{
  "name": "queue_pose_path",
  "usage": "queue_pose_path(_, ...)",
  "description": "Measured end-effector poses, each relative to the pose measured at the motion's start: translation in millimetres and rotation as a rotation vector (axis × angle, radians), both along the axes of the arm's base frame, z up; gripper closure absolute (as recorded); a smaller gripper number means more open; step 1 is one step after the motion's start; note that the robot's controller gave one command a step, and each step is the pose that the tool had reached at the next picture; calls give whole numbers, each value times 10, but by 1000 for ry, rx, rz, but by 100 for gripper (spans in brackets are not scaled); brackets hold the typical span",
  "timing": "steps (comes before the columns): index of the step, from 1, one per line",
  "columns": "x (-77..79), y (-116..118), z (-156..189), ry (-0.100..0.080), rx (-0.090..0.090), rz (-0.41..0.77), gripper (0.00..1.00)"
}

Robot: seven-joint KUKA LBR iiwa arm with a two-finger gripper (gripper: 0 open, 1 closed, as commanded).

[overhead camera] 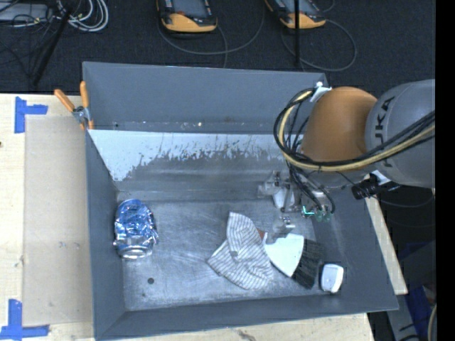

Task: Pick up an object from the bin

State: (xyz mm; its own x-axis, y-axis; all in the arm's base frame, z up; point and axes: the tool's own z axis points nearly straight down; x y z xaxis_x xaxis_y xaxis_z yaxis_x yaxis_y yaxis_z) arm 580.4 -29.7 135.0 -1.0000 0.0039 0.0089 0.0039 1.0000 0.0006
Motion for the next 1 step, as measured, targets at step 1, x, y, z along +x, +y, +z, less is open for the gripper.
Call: queue_pose_path(1, 19, 1, 40, -7, 0, 1, 0)
